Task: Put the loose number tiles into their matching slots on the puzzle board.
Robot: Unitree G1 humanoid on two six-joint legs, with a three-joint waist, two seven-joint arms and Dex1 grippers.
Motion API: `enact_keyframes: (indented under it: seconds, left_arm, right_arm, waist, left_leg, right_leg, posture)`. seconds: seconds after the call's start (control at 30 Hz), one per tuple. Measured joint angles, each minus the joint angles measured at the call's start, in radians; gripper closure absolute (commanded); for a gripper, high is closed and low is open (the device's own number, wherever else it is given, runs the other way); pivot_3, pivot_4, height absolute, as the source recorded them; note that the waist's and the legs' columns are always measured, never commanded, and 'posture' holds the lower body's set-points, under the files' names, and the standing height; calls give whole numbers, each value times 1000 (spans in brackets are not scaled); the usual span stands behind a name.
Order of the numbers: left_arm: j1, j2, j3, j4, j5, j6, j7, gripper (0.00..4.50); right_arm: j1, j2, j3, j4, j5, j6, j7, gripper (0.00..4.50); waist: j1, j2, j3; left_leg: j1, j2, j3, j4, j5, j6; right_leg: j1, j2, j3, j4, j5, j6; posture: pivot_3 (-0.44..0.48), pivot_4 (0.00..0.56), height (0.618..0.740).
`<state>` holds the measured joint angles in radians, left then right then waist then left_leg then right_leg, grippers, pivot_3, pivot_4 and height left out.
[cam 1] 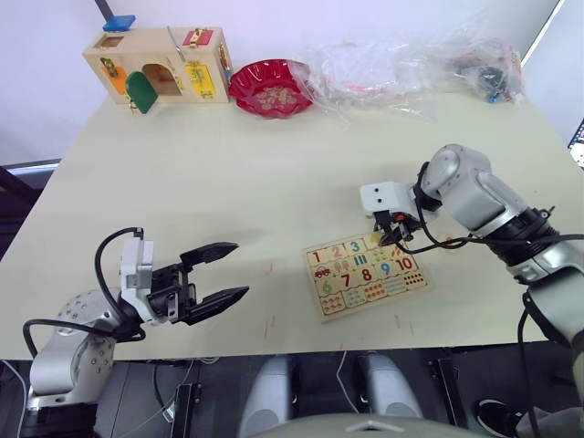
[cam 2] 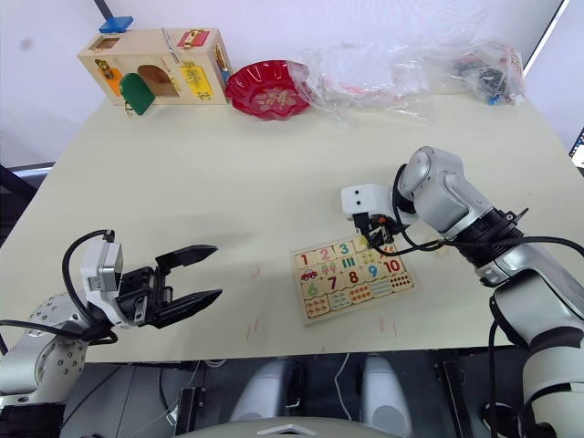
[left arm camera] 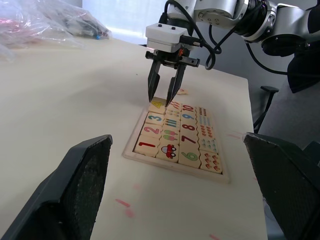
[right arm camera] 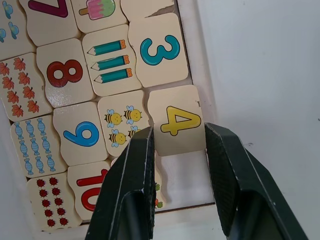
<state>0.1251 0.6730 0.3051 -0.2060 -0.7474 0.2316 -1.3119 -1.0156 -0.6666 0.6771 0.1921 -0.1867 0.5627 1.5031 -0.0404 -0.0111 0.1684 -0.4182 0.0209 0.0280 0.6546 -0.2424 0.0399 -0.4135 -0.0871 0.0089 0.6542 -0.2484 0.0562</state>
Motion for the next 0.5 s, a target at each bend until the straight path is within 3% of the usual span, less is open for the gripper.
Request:
enact_keyframes:
  seconds: [0.5]
  left_arm:
    - [3,-1,0,0,0,-2,0,0]
  right_arm:
    - [16,-11,-10,0,-7,-20,14,3598]
  waist:
    - [4,0,0]
  left_leg:
    - [0,-1,0,0,0,0]
  right_leg:
    - [0,1,-5,0,1,3]
  posture:
    - [0,150,740]
